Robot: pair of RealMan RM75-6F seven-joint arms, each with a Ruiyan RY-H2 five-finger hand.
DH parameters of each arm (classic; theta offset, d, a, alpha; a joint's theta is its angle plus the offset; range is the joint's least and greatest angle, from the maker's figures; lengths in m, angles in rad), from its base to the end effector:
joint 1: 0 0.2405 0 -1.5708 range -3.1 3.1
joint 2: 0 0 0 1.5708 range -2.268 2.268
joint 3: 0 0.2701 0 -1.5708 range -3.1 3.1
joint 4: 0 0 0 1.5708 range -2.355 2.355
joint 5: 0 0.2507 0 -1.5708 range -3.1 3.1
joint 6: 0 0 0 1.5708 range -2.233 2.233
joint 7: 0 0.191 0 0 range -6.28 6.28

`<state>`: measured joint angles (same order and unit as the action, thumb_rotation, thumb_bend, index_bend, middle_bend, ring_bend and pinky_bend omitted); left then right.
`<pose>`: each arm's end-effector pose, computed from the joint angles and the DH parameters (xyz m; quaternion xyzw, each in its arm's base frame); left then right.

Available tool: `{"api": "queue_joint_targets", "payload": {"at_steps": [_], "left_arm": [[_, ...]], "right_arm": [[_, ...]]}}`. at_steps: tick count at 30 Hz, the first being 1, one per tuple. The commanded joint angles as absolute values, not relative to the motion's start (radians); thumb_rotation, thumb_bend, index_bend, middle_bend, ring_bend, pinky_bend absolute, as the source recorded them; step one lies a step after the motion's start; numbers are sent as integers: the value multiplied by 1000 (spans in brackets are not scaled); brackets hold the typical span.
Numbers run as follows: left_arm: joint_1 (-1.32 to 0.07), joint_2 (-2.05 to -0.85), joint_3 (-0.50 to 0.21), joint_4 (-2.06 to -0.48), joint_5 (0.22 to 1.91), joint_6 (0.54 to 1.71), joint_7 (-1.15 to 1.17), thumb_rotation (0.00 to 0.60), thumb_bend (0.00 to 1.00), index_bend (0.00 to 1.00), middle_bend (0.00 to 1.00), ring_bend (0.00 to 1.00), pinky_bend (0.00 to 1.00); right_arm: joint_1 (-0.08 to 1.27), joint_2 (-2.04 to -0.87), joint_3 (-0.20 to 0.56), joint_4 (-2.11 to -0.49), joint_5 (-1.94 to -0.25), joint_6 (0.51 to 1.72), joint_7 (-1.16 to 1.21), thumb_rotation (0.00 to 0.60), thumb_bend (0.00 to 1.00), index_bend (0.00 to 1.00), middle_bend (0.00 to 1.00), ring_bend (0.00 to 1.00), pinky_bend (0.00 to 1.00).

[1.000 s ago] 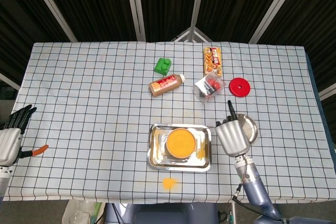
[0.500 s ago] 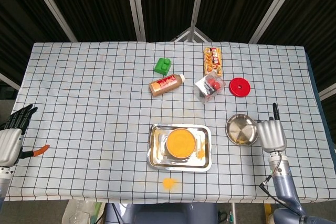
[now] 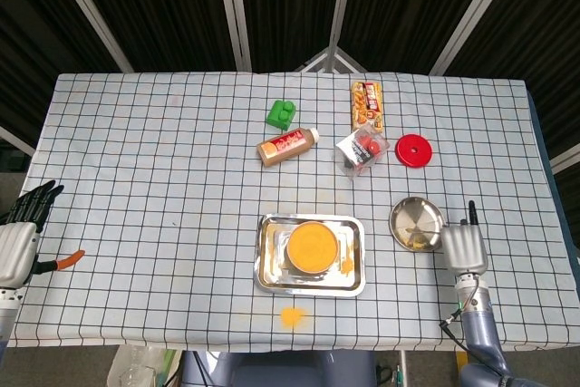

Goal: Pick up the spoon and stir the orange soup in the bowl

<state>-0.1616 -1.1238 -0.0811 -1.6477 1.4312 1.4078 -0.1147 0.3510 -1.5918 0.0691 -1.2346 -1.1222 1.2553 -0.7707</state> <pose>-0.3246 0.2646 0.1186 -0.5666 -0.4402 -0.4321 0.5463 -0.3519 -0.3223 -0.0235 0.6977 -0.2590 0.1273 0.6557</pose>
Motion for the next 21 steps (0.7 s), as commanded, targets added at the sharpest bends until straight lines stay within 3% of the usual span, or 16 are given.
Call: {"api": "queue_joint_targets", "payload": {"at_steps": [1,5,8,21], "left_arm": [[-162,-1124,-81,-1648,1431,1408,-114,600,0,0,0,0,0],[-162,-1124,-81,-1648,1433,1408,-115,600,0,0,0,0,0],[-161,-1124,-81,-1648,1435,1411,-116,600,0,0,0,0,0],[-158,-1122,-78,-1646,1439,1414,-120,600,0,0,0,0,0]], "right_arm": [[346,-1599,75,-1239,-1104,1254,-795,600,682,321,338,180,0],[342,-1597,87,-1267,-1090,1269,-816,600,580,91,171,29,0],[341,-1591,92,-1285,-1091,1280,-823,600,536,3,91,0,0],[316,-1501,96,-1418,-1142,1350,-792,600,523,0,43,0,0]]}}
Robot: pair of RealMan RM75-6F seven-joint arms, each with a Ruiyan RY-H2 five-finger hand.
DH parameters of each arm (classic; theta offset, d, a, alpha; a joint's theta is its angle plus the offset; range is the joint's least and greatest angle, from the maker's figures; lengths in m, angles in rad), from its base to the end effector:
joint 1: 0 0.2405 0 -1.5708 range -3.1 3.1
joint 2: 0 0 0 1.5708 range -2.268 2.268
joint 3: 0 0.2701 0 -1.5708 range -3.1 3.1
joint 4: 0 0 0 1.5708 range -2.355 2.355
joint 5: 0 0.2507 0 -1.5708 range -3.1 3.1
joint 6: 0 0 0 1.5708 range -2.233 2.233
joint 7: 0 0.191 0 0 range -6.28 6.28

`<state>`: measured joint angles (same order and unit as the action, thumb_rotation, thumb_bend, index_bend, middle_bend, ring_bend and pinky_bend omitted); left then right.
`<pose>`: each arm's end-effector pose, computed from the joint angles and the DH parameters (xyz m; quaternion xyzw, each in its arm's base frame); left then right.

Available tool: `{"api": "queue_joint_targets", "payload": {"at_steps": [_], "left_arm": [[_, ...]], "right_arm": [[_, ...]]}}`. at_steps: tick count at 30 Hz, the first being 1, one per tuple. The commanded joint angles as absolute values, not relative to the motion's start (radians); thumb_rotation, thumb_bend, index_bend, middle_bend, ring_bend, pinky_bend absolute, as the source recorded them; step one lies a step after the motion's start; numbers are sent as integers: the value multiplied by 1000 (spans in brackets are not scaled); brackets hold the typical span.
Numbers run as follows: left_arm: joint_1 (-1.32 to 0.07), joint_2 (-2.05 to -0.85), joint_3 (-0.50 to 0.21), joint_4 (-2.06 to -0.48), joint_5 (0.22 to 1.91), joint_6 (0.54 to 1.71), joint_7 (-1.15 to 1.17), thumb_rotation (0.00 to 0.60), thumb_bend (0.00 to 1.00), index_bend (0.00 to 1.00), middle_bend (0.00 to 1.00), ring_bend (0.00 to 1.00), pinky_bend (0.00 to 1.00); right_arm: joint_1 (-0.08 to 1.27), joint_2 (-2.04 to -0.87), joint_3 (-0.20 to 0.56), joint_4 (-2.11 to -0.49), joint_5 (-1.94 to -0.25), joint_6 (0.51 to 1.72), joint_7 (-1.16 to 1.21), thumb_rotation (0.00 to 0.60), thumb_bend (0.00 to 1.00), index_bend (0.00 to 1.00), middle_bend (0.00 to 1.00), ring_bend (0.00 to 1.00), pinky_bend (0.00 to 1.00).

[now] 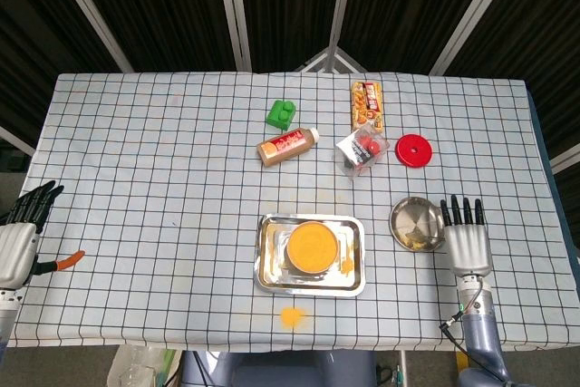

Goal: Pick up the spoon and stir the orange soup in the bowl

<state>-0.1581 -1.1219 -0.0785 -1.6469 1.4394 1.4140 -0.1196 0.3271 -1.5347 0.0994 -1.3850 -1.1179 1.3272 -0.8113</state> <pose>-0.3244 0.2629 0.1195 -0.5673 -0.4388 -0.4339 0.5453 -0.3297 -0.3160 -0.0035 0.6741 -0.2698 0.1529 0.6703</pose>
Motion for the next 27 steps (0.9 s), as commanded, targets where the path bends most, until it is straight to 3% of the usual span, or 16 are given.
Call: {"api": "queue_joint_targets", "payload": {"at_steps": [1,11,27], "left_arm": [[-157,-1122,-78,-1646,1439,1414,-121,600,0,0,0,0,0],[-151,-1121,-75,-1645,1445,1425,-118,600,0,0,0,0,0],[-147,-1122,-73,-1640,1438,1423,-112,600,0,0,0,0,0]], "right_arm": [[313,-1493,95,-1425,-1148,1355,-787,600,520,0,43,0,0],[256,-1369,78,-1476,-1237,1426,-626,600,461,0,43,0,0],[264,-1416,100,-1486,-1253,1411,-591,600,461,0,43,0,0]]}}
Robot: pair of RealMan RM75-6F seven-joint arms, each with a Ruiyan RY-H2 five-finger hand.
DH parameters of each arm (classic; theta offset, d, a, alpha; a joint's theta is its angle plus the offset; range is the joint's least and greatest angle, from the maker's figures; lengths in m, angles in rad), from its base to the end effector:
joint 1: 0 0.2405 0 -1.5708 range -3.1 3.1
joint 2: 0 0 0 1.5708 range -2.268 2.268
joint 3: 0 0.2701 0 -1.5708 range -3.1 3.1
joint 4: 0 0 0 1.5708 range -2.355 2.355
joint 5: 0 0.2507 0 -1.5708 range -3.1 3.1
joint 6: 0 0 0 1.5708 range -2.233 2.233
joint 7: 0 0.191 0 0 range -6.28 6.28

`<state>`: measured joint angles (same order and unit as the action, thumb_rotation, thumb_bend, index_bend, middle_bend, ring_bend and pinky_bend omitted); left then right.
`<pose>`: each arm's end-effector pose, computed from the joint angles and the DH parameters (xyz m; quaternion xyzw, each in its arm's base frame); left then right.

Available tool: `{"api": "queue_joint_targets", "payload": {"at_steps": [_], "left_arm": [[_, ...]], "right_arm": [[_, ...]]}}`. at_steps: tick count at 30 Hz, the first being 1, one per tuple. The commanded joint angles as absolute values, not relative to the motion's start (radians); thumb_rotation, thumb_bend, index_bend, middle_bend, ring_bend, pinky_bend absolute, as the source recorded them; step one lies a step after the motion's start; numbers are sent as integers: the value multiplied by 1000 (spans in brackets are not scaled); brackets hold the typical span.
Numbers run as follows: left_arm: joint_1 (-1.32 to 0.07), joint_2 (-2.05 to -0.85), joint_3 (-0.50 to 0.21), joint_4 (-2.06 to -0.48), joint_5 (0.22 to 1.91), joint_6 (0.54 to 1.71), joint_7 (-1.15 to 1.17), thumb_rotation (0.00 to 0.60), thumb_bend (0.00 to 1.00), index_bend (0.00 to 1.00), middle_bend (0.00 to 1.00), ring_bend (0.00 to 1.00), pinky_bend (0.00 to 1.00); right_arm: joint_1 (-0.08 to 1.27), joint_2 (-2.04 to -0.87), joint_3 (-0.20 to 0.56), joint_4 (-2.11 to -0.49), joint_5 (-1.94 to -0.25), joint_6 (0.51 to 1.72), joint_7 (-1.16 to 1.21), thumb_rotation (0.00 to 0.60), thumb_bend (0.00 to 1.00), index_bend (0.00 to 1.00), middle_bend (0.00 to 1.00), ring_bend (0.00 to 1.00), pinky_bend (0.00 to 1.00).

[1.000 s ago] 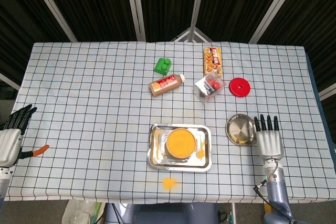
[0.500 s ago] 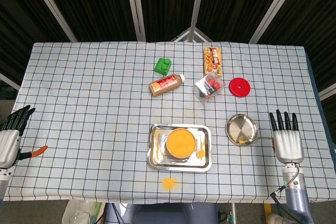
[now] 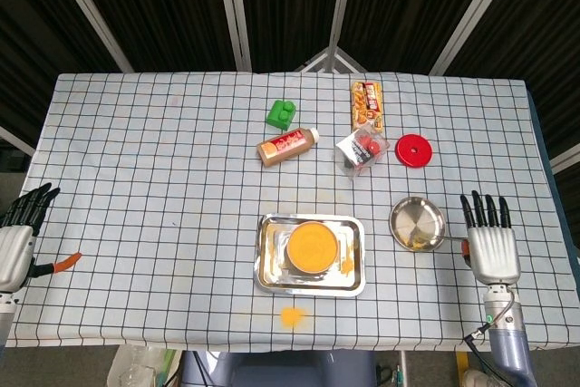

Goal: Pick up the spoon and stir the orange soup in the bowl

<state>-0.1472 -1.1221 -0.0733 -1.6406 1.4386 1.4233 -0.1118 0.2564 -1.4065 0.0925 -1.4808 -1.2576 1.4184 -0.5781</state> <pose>-0.3290 0.2583 0.1209 -0.5664 -0.4368 -0.4281 0.5524 -0.3257 -0.2964 0.0461 0.6393 -0.2886 0.2485 0.6680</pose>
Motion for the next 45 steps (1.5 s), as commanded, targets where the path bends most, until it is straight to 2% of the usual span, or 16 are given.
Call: {"api": "queue_joint_targets", "payload": {"at_steps": [1,8,14,28,36,45], "left_arm": [[-147,-1122,-74,-1640,1437,1422,-112,600,0,0,0,0,0],[-146,-1120,-73,-1642,1438,1422,-113,600,0,0,0,0,0],[-148,-1120,-71,-1641,1442,1418,-115,600,0,0,0,0,0],[-150,-1118,-73,-1642,1438,1413,-120,600,0,0,0,0,0],[-149,-1115,-72,-1640,1438,1411,-121,600,0,0,0,0,0],[-148,-1100,-55,-1640,1453,1402,-94,600,0,0,0,0,0]], "right_arm": [[268,-1422,104,-1485,-1245,1405,-600,600,461,0,43,0,0],[304,-1490,155,-1454,-1129,1338,-668,600,451,0,43,0,0],[324,-1530,164,-1422,-1073,1311,-735,600,325,0,43,0,0],[347,-1574,161,-1405,-1078,1314,-758,600,320,0,43,0,0],[322,-1489,150,-1505,-1152,1369,-701,600,321,0,41,0,0],[197,-1274,60,-1660,-1257,1447,-504,600,321,0,0,0,0]]}}
